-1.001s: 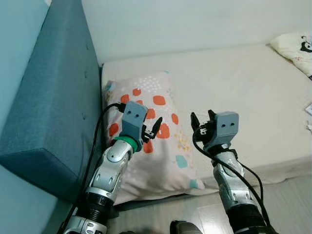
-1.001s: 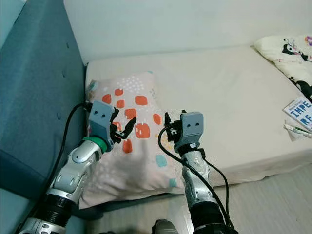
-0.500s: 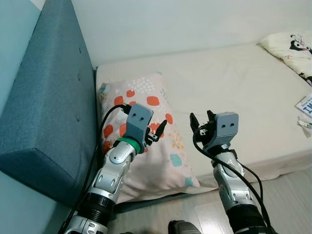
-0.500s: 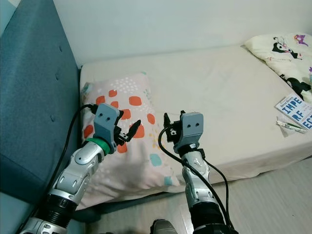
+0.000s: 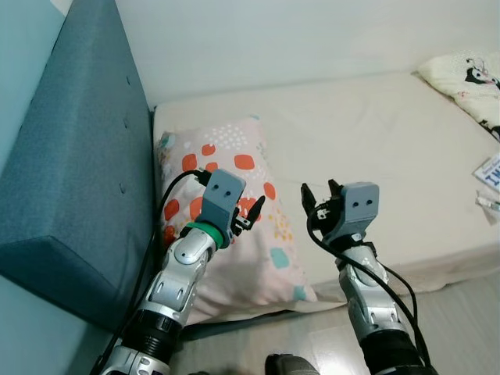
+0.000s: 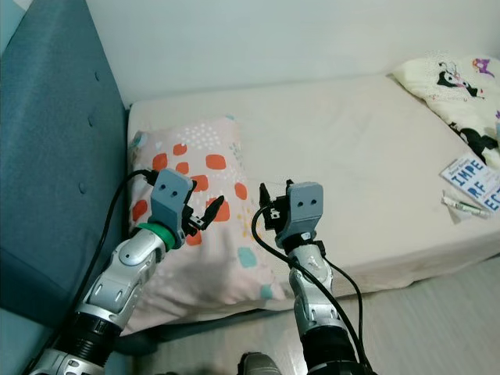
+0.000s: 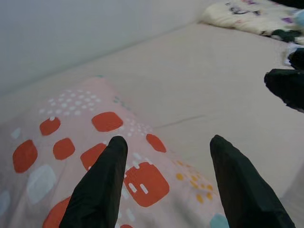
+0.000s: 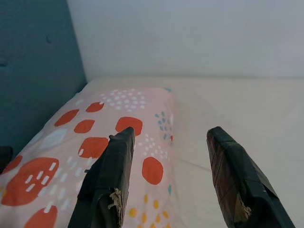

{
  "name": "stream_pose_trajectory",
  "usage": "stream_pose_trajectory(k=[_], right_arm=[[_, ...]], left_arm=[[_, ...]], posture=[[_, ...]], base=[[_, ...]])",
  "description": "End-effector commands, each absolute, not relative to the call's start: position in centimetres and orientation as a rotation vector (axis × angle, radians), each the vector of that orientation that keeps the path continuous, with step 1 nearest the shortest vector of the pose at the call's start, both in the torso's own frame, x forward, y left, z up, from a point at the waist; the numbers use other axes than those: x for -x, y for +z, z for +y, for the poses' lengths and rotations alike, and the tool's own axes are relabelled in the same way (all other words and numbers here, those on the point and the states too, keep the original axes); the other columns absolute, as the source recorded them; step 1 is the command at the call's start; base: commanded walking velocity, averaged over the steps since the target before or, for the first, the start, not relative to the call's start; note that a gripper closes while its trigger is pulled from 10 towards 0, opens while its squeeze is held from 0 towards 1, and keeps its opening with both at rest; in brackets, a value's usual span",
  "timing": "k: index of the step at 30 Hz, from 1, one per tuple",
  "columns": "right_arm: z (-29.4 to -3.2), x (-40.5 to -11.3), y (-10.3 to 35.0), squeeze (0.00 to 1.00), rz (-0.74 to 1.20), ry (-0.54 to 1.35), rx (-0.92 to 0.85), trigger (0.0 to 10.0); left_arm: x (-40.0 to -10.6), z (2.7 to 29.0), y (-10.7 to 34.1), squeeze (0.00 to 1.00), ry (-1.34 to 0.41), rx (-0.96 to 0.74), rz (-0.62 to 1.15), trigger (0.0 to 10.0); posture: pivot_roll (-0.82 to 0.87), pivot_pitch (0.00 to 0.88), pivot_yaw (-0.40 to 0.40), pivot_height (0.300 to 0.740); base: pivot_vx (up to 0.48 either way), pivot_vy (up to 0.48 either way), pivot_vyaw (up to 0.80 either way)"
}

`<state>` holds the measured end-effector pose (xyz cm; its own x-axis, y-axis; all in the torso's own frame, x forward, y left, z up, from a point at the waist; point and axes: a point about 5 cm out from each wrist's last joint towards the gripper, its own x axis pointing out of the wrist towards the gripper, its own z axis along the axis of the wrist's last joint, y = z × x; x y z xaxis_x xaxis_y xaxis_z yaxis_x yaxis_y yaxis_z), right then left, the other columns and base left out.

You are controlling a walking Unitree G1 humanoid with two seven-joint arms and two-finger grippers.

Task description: Clean up the room

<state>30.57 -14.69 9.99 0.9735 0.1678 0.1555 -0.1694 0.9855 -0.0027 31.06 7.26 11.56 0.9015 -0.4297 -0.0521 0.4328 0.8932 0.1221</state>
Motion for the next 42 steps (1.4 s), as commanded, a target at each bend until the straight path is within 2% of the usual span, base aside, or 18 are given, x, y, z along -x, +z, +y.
stream_pose_trajectory(k=[1, 37, 42], right_arm=[[-14.95, -30.31, 9.19, 0.0, -0.118, 0.163, -0.015, 10.0], [-14.43, -30.15, 9.16, 0.0, -0.116, 0.194, -0.054, 10.0], [-14.43, -30.3, 8.79, 0.0, -0.085, 0.181, 0.002, 10.0]], left_arm=[[-30.79, 7.11, 10.89, 0.0, -0.453, -0.139, 0.046, 10.0], [-30.98, 7.23, 10.88, 0.0, -0.442, -0.133, 0.055, 10.0], [-31.01, 7.21, 10.84, 0.0, -0.441, -0.136, 0.059, 10.0]], posture=[[-0.06, 0.0, 0.035, 0.731], [-0.06, 0.0, 0.04, 0.731], [-0.07, 0.0, 0.04, 0.731]], base=[[0.0, -0.416, 0.0], [0.0, -0.338, 0.0], [0.0, -0.308, 0.27]])
